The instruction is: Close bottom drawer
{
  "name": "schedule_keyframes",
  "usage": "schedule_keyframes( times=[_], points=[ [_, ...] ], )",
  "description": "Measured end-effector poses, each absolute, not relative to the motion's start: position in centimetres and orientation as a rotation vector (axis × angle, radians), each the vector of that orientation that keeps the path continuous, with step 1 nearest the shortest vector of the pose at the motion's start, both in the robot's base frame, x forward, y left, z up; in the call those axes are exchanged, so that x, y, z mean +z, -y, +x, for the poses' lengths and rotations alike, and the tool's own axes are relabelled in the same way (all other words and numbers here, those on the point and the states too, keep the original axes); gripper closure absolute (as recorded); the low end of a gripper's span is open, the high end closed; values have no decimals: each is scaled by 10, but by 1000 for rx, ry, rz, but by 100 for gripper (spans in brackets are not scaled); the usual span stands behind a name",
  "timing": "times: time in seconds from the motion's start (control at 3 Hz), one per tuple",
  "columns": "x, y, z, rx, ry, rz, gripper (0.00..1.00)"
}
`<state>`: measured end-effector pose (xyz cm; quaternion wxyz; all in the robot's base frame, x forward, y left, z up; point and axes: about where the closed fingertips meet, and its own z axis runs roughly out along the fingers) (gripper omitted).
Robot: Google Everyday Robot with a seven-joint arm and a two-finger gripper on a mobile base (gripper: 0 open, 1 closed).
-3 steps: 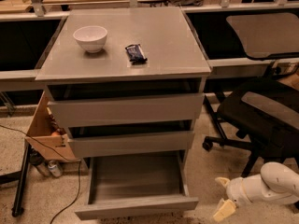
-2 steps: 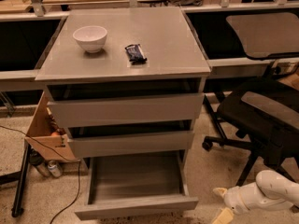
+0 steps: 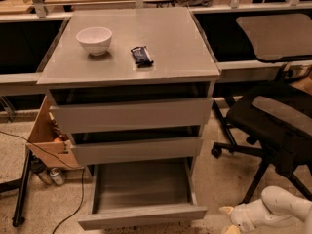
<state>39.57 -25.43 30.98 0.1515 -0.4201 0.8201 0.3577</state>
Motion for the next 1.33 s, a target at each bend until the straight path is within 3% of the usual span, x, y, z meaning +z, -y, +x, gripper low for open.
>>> schedule_keyframes(
  times=[1.0,1.33],
  points=[
    [246,250,395,1209,-2382,-1014,2],
    [225,249,398,1287,-2385,-975,24]
  ],
)
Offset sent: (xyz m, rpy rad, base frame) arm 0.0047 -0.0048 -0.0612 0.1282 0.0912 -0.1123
